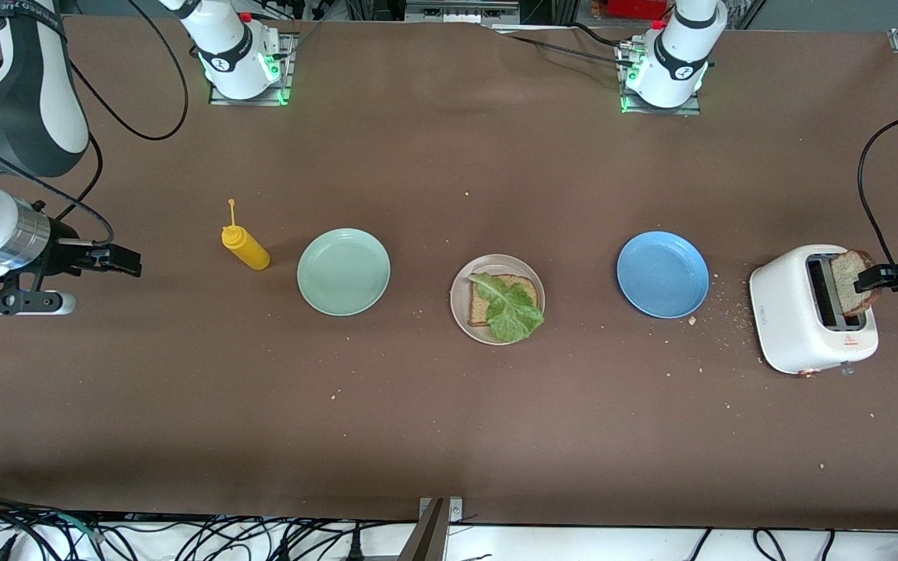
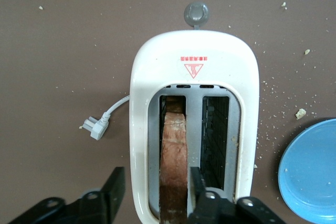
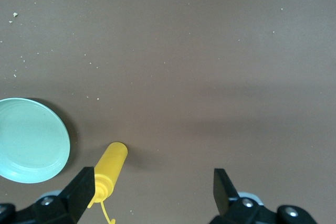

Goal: Make sandwich in beige plate with both arms
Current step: 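Lower the left gripper onto the toast slice in the toaster and grasp, then lift the toast slice out of the toaster with the left gripper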

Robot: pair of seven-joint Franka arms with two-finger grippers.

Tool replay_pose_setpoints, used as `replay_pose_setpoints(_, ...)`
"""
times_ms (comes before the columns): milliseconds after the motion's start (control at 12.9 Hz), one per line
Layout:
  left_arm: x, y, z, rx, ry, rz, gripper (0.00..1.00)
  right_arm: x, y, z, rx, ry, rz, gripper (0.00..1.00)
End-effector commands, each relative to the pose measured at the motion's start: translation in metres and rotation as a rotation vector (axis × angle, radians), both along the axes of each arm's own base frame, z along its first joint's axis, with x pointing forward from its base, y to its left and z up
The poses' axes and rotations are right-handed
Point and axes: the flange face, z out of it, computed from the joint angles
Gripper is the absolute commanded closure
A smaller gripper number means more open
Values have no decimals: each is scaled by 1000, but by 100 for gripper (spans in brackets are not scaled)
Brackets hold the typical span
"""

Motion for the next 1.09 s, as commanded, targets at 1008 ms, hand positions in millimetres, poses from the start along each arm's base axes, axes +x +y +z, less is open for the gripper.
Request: replay_pose_setpoints(1008, 22, -16, 141, -8, -1, -28, 100, -14, 3, 15, -2, 12, -11, 0)
